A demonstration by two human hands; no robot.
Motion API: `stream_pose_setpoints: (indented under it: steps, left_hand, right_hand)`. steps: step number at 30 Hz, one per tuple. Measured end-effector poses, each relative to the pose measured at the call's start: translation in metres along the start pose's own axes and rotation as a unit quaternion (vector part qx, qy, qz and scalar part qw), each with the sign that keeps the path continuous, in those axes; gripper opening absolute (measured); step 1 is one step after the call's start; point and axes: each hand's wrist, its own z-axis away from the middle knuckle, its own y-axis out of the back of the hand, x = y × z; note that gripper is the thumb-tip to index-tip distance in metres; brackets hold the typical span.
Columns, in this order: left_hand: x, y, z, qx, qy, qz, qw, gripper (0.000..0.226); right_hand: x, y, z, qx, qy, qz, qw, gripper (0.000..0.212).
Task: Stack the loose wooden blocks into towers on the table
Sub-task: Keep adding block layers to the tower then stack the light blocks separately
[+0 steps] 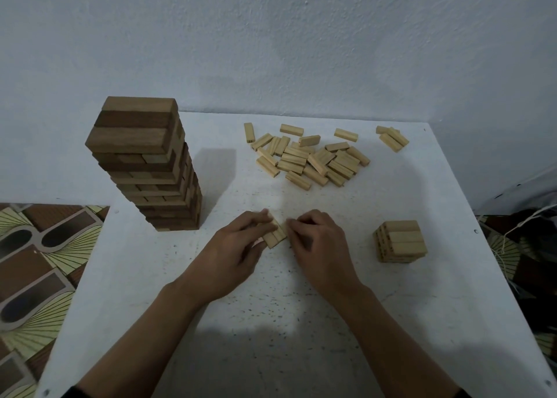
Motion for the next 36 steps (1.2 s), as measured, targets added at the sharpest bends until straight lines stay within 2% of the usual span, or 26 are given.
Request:
stream_pose_setpoints:
  steps: [5,10,12,15,18,24,29,33,36]
  left_hand:
    - [0.001,0.008,-0.003,-0.03,-0.009,0.049,0.998,0.048]
    - [0.006,0.011,-0.001,-0.058,0.01,0.095,0.994,0.058]
    - [0.009,0.009,0.002,-0.039,0.027,0.062,0.997,0.062]
    - [0.009,0.004,0.008,-0.007,0.063,-0.049,0.997,0.071]
    - [0.007,0.001,0.008,-0.012,0.071,-0.105,0.992,0.072]
    - [0.003,0.005,-0.005,-0.043,0.052,-0.106,0.992,0.06]
    - [-0.001,0.009,-0.009,-0.072,0.04,-0.103,0.991,0.057]
    - [-0.002,0.008,-0.011,-0.086,0.05,-0.108,0.989,0.065]
    - [0.0,0.009,-0.012,-0.087,0.057,-0.091,0.99,0.064]
  right_hand:
    - [-0.003,0.015,-0.003,-0.088,0.006,-0.031,0.996,0.029]
    - [0.001,0.032,-0.003,-0.179,0.007,-0.054,0.982,0.059]
    - [0.003,0.035,-0.004,-0.186,0.009,-0.05,0.981,0.066]
    - [0.008,0.036,-0.007,-0.192,0.018,-0.033,0.981,0.075]
    - [0.007,0.036,-0.014,-0.22,0.023,-0.02,0.975,0.083]
    - [0.003,0.032,-0.025,-0.216,0.044,-0.008,0.975,0.063]
    - [0.009,0.03,-0.018,-0.193,0.046,-0.009,0.98,0.071]
    - [0.014,0.033,-0.016,-0.207,0.045,-0.022,0.977,0.088]
    - [0.017,0.034,-0.017,-0.214,0.045,-0.02,0.976,0.081]
